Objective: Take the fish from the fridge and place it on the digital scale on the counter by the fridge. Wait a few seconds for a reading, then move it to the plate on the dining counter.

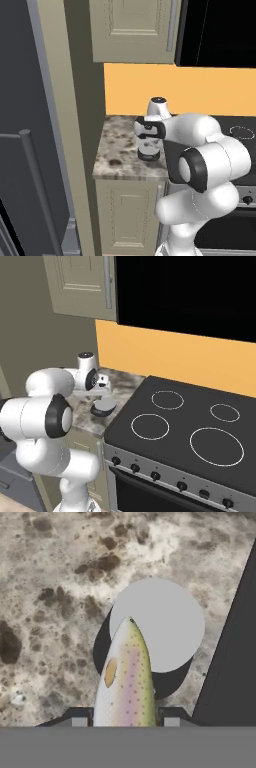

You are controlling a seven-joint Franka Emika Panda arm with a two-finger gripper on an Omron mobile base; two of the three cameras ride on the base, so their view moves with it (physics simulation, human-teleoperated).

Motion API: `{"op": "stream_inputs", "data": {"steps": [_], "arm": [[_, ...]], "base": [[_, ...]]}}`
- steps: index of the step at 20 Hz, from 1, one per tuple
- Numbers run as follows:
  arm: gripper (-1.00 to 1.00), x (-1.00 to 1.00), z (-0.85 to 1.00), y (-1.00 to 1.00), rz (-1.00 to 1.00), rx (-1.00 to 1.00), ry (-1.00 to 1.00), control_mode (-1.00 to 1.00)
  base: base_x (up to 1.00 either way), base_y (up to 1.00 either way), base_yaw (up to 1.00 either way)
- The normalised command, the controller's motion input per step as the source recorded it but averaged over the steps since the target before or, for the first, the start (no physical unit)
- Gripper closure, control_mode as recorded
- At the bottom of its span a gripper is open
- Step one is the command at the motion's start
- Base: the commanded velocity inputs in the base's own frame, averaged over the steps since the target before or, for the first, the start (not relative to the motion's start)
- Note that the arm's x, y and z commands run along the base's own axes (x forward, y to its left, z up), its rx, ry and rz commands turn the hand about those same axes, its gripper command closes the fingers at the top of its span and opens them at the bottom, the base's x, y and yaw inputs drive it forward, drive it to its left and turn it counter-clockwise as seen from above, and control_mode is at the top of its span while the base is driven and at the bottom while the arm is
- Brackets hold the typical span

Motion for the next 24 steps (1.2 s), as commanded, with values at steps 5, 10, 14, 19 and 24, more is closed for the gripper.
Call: {"op": "stream_inputs", "data": {"steps": [5,10,14,19,24], "arm": [[1.00,0.12,-0.22,-0.04,0.00,0.00,0.00,-1.00],[1.00,0.18,-0.31,-0.01,0.00,0.00,-0.02,-1.00],[1.00,0.22,-0.25,-0.05,0.00,0.00,0.00,-1.00],[1.00,0.36,-0.10,-0.07,0.00,0.00,0.00,-1.00],[1.00,0.20,-0.10,0.00,0.00,0.00,0.00,-1.00]], "base": [[0.00,0.00,0.00],[0.00,0.00,0.00],[0.00,0.00,0.00],[0.00,0.00,0.00],[0.00,0.00,0.00]]}}
